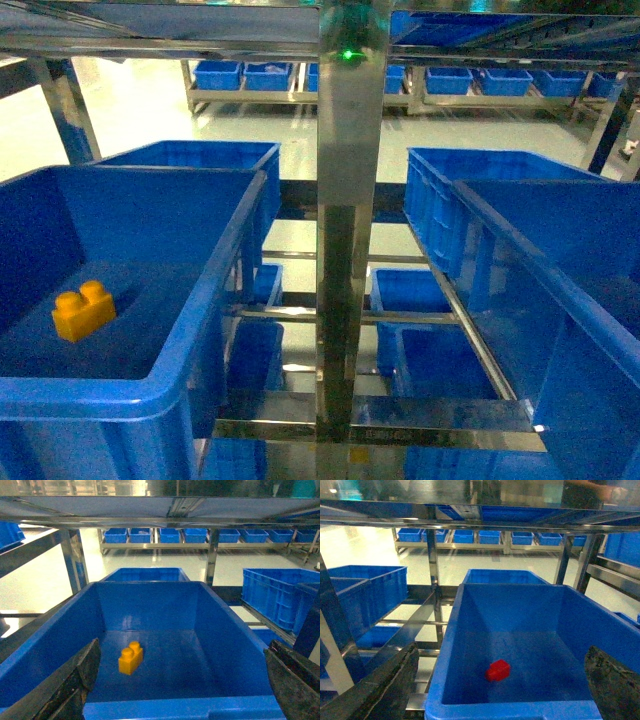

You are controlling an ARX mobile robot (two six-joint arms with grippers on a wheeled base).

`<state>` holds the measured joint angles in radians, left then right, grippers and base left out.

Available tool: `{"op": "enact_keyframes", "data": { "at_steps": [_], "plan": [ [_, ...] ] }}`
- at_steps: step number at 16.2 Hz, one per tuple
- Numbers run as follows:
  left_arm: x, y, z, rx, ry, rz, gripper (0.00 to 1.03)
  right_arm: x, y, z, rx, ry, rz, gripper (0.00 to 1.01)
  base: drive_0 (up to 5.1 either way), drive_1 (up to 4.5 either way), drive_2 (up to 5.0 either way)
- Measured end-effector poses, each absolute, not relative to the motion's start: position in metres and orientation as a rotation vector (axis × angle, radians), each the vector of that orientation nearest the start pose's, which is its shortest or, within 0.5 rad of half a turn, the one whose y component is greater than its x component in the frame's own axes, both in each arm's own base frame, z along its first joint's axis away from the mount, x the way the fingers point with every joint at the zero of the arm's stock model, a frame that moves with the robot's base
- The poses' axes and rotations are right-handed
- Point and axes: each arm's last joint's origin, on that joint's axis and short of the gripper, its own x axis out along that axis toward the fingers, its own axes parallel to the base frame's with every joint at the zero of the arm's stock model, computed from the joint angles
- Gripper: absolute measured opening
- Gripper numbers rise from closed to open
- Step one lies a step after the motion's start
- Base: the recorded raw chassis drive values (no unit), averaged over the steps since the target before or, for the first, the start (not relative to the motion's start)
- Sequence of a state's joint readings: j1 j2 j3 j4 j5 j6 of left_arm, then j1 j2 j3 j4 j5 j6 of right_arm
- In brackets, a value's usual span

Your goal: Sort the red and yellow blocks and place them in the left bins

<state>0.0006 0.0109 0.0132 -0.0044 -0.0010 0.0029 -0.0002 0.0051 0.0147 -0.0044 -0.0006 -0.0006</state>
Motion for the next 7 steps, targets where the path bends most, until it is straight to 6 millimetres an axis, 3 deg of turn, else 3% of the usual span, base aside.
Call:
{"op": "enact_keyframes", "data": {
  "at_steps": [7],
  "plan": [
    [0.0976, 0.0001, 0.1667, 0.002, 0.002, 0.002, 0.98, 0.0971, 0.0, 0.1677, 0.0, -0.005, 0.0, 0.98, 0.0, 0.0, 0.0]
  ]
}}
